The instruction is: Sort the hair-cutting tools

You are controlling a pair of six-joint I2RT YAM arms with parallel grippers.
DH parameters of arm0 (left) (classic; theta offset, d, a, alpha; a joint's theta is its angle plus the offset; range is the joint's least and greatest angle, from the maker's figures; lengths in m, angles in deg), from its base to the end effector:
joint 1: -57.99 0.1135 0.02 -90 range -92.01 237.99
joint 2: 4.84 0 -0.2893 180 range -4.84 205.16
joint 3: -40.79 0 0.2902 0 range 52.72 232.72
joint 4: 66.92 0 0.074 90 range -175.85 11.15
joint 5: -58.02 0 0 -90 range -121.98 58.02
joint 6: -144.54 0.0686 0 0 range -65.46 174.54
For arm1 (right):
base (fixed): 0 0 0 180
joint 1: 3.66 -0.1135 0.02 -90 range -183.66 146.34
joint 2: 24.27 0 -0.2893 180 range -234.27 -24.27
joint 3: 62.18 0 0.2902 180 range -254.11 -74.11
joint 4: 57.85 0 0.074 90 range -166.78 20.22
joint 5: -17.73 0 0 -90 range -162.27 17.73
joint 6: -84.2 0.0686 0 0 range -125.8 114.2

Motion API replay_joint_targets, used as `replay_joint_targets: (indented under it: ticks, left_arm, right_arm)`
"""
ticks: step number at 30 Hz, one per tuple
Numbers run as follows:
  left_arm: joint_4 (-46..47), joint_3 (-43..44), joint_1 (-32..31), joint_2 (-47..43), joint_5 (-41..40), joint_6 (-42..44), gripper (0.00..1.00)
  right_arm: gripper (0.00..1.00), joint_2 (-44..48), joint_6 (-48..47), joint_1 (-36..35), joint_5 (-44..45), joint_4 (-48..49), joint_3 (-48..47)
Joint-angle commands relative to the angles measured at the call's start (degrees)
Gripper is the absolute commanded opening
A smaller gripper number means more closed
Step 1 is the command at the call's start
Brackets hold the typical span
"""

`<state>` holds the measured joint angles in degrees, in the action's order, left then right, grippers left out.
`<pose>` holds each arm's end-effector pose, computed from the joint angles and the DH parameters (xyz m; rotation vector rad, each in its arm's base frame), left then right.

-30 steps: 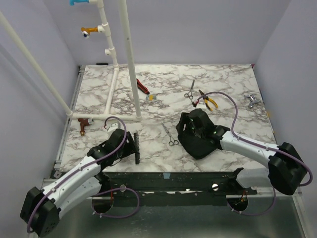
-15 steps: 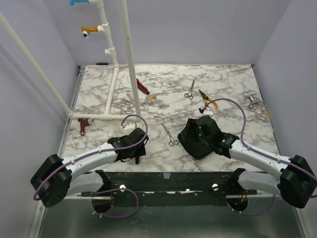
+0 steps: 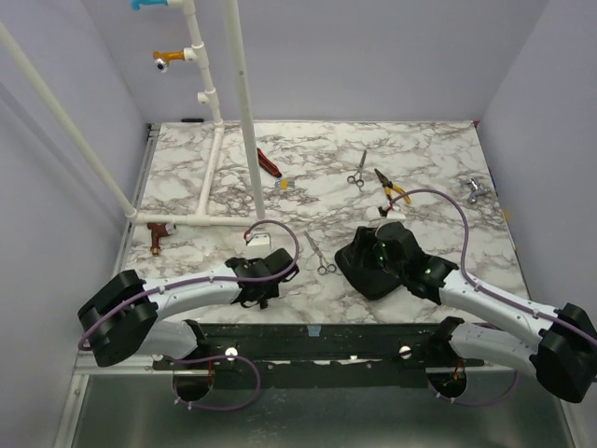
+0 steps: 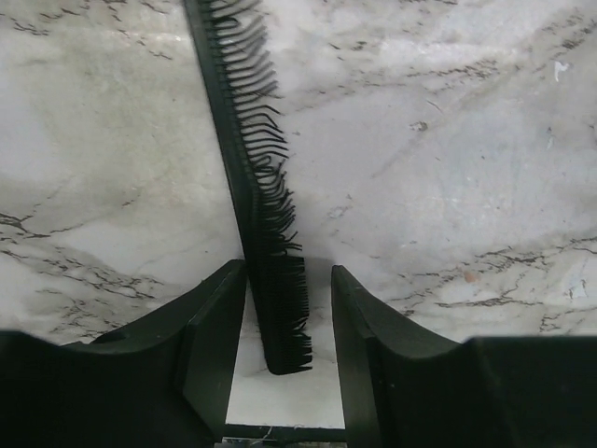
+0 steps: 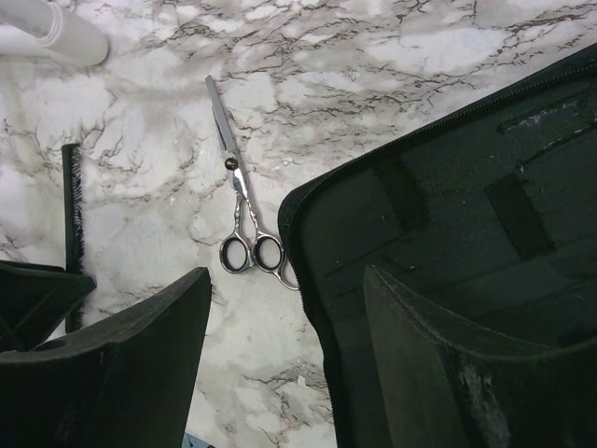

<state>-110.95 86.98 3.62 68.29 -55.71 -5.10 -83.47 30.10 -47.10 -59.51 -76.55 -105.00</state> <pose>0.1619 -0.1785 0.1295 -0.2124 2.6098 -0.0685 0.2033 0.1716 0.1992 -0.0172 2.2184 0.5441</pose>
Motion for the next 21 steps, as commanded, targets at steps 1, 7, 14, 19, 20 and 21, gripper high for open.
replay_joint_targets:
  ticks: [1, 7, 14, 19, 20, 21]
  left_arm:
    - [-1.9, 0.4, -5.1, 3.5, 1.9, -5.2, 0.40]
    - [-2.3, 3.2, -11.8, 6.3, 1.5, -6.1, 0.37]
    - [-3.1, 5.9, -17.3, 9.2, 1.1, -6.8, 0.30]
    - [-3.2, 5.3, -20.9, 9.2, 1.1, -8.0, 0.29]
    - [-3.6, 5.1, -21.8, 9.2, 1.0, -8.6, 0.29]
    - [-3.9, 5.0, -22.6, 9.1, 0.8, -9.0, 0.29]
  right_arm:
    - [0.70, 1.5, -1.1, -0.3, -1.4, -1.8, 1.2]
    - [0.70, 2.1, -1.0, -0.2, -2.4, -1.2, 1.7]
    - [0.70, 2.8, -0.8, -0.2, -3.4, -1.2, 2.1]
    - [0.70, 3.9, -0.6, -0.3, -3.4, -2.2, 2.3]
    - [0.70, 4.1, -0.5, -0.3, -3.4, -2.4, 2.4]
    - [0.70, 4.2, -0.4, -0.3, -3.4, -2.6, 2.6]
